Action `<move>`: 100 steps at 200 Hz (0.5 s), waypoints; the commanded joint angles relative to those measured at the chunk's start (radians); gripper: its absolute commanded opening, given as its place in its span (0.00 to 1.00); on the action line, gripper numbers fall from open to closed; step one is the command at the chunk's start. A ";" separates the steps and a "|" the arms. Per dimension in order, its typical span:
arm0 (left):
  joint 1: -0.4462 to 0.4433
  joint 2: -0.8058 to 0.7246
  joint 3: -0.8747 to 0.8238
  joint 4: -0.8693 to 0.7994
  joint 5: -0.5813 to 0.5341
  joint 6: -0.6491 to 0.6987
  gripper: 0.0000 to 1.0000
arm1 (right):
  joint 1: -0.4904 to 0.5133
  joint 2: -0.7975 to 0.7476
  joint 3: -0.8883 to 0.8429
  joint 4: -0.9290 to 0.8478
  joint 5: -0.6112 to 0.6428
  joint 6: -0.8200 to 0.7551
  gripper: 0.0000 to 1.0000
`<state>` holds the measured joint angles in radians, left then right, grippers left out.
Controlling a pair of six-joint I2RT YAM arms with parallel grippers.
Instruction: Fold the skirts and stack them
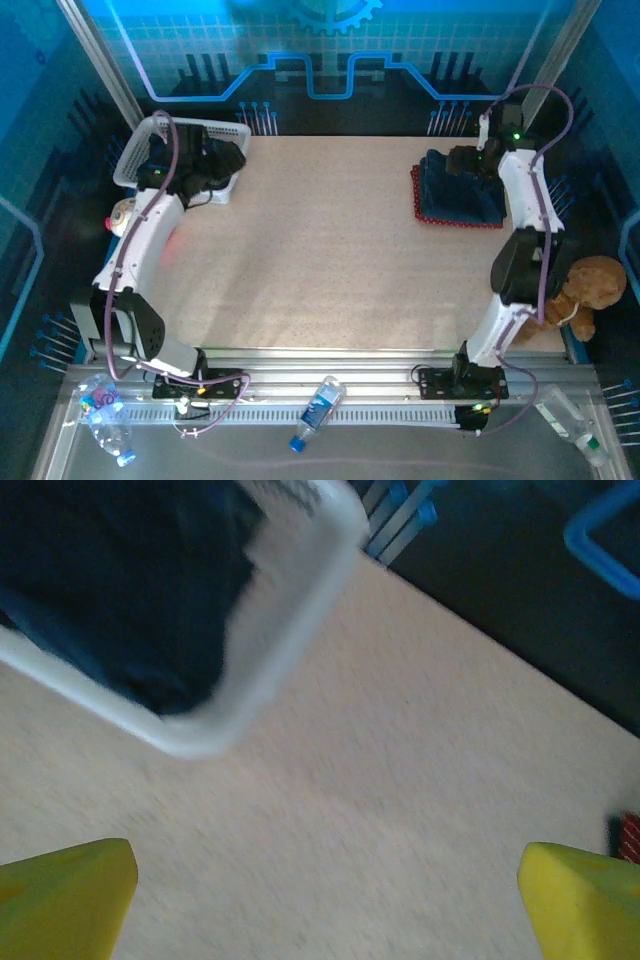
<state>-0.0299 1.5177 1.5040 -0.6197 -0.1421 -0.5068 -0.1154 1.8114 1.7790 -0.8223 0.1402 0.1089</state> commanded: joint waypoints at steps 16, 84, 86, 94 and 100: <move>0.102 0.230 0.162 -0.097 -0.112 0.111 0.99 | 0.157 -0.208 -0.195 0.183 0.211 0.092 1.00; 0.188 0.697 0.571 0.037 0.050 0.142 0.98 | 0.156 -0.389 -0.433 0.335 -0.021 0.325 1.00; 0.190 0.711 0.591 0.033 0.056 0.143 0.98 | 0.157 -0.391 -0.435 0.335 -0.019 0.326 1.00; 0.194 0.780 0.665 0.019 0.074 0.145 0.97 | 0.155 -0.398 -0.437 0.329 -0.017 0.327 1.00; 0.196 0.827 0.713 0.008 0.083 0.142 0.96 | 0.153 -0.402 -0.438 0.325 -0.015 0.326 1.00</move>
<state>0.1455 2.2124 2.0270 -0.6228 -0.1318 -0.3946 0.0448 1.4563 1.3552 -0.5369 0.1448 0.3733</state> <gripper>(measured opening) 0.973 0.999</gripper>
